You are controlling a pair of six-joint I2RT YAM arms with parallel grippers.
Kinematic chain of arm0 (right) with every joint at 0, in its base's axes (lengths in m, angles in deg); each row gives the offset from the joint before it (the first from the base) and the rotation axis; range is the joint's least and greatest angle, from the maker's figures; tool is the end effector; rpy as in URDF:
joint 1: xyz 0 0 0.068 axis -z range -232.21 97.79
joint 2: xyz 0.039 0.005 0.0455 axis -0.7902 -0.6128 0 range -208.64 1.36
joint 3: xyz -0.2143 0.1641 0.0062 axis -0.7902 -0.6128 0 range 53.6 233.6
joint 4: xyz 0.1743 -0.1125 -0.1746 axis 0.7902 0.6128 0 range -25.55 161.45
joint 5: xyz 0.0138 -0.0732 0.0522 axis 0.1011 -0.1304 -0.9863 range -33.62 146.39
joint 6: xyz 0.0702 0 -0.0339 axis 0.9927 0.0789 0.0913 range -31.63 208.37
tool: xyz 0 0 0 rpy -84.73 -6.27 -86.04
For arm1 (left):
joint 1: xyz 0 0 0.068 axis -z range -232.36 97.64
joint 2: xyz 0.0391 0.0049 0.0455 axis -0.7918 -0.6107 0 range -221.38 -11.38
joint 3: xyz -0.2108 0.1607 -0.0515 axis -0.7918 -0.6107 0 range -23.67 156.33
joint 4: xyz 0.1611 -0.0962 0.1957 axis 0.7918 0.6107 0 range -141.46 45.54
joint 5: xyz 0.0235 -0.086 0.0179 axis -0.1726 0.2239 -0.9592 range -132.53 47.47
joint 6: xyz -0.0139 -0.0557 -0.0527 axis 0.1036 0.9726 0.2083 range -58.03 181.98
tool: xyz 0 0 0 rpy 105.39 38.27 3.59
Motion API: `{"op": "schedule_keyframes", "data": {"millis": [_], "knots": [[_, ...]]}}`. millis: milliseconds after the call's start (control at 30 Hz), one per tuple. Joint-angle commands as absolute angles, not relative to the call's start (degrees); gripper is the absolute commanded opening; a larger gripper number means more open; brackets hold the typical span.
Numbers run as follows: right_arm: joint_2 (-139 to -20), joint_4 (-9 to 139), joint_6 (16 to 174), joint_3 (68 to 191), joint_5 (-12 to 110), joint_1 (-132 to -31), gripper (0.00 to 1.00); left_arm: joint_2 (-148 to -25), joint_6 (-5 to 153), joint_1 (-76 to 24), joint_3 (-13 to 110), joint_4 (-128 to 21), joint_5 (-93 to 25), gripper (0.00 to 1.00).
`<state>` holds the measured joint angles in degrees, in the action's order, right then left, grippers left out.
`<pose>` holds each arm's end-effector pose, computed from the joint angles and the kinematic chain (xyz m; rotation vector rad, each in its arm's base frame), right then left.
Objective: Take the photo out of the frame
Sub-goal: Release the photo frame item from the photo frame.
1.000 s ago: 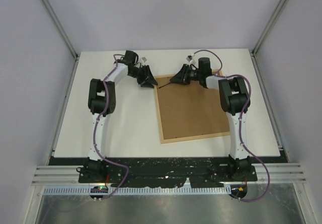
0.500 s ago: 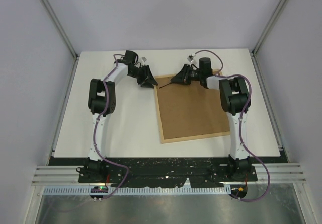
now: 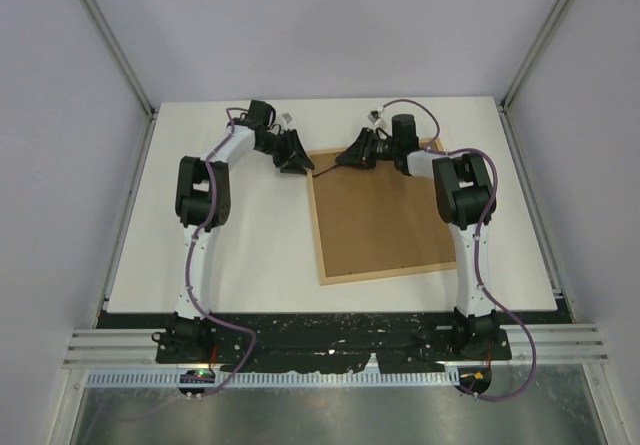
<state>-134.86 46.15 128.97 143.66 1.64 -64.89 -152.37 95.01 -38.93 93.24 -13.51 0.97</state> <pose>0.5032 0.1689 0.0990 -0.1287 2.1849 1.5315 0.5125 -0.1694 0.1204 -0.1970 2.7272 -1.2650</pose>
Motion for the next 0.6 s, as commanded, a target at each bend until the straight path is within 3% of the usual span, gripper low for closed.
{"op": "schedule_keyframes", "data": {"millis": [0, 567], "knots": [[-132.2, 45.2, 127.3, 146.9, 0.9, -64.8, 0.08, -152.0, 95.6, -38.2, 94.1, -15.3, 2.2, 0.4], [-132.1, 44.6, 127.2, 146.7, 1.1, -64.6, 0.08, -151.8, 95.7, -38.2, 93.8, -15.4, 2.3, 0.4]]}}
